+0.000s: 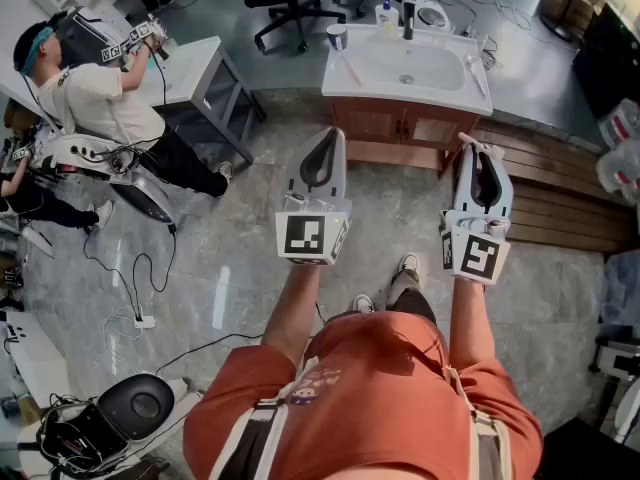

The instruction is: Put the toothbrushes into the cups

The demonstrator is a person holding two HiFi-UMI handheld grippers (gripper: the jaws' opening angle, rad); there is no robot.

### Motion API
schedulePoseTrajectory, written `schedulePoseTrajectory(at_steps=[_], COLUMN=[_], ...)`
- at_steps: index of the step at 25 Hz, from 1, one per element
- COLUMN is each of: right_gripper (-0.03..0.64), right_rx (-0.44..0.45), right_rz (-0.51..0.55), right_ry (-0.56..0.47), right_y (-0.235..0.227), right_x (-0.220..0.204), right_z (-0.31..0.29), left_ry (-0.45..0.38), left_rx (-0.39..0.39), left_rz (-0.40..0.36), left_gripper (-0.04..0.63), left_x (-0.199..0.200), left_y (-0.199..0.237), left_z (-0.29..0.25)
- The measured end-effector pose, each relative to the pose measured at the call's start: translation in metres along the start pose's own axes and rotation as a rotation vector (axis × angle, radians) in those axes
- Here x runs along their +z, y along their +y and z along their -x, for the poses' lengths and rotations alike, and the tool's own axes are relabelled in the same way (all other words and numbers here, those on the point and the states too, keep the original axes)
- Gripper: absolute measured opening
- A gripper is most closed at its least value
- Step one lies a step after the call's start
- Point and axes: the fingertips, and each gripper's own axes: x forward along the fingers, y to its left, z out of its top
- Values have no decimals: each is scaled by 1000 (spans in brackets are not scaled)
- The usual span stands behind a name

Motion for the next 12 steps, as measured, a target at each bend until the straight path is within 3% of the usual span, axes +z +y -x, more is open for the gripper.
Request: schedulePoseTrajectory(at_steps=[12], right_gripper=[55], right_rx=[-9], right_rz=[-12], right_ry=[8], right_y=[-2], right_x=[-1], right_z=[0], left_ry=[-52], left_rx=[-17], left_rz=[-17], left_gripper=[20], left_x=[-3], left_y=[-4], left_z=[1])
